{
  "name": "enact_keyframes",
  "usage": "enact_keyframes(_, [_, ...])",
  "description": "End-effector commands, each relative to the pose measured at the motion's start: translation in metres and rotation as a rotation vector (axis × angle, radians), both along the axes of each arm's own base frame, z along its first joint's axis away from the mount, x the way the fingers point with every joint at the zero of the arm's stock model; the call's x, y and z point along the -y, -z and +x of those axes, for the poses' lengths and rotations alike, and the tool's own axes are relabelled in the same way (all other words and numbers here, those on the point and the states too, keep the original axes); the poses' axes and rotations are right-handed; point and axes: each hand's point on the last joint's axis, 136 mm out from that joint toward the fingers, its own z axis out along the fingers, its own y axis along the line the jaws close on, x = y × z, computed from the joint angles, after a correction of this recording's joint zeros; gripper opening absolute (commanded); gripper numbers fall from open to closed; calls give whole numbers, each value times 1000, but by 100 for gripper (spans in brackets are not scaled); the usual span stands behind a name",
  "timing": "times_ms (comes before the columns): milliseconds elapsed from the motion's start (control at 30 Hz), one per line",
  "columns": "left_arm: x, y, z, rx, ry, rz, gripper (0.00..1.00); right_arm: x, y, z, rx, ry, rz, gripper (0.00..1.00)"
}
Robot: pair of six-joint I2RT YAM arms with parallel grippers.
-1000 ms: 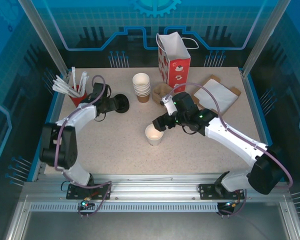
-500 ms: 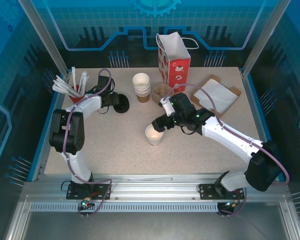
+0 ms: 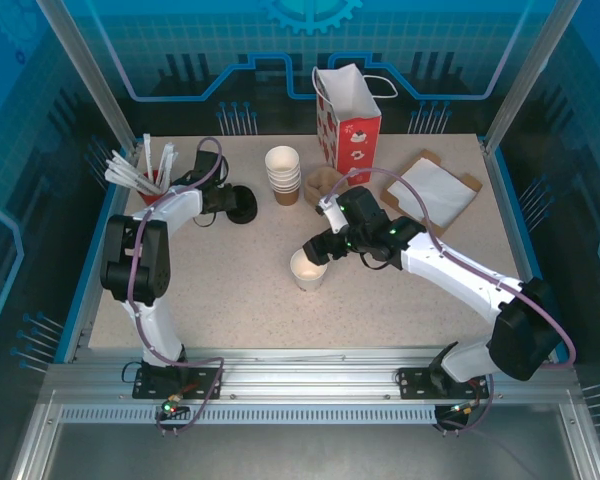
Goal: Pack the takeout coffee
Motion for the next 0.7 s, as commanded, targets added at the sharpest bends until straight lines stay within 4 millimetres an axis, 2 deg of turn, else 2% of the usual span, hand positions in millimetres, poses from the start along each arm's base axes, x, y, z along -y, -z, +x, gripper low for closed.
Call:
enact_keyframes(0, [-2,-8,2,-1,12,-6,20,-7,-7,1,7,-5,8,90])
enact_keyframes(400, [-2,-22,-2,16,11,-10,13,-6,-5,-1,2,-5,4,90])
enact_keyframes(667, [-2,-51,-12,77,0,-32,12,-5,-15,-1,17,-3,16,90])
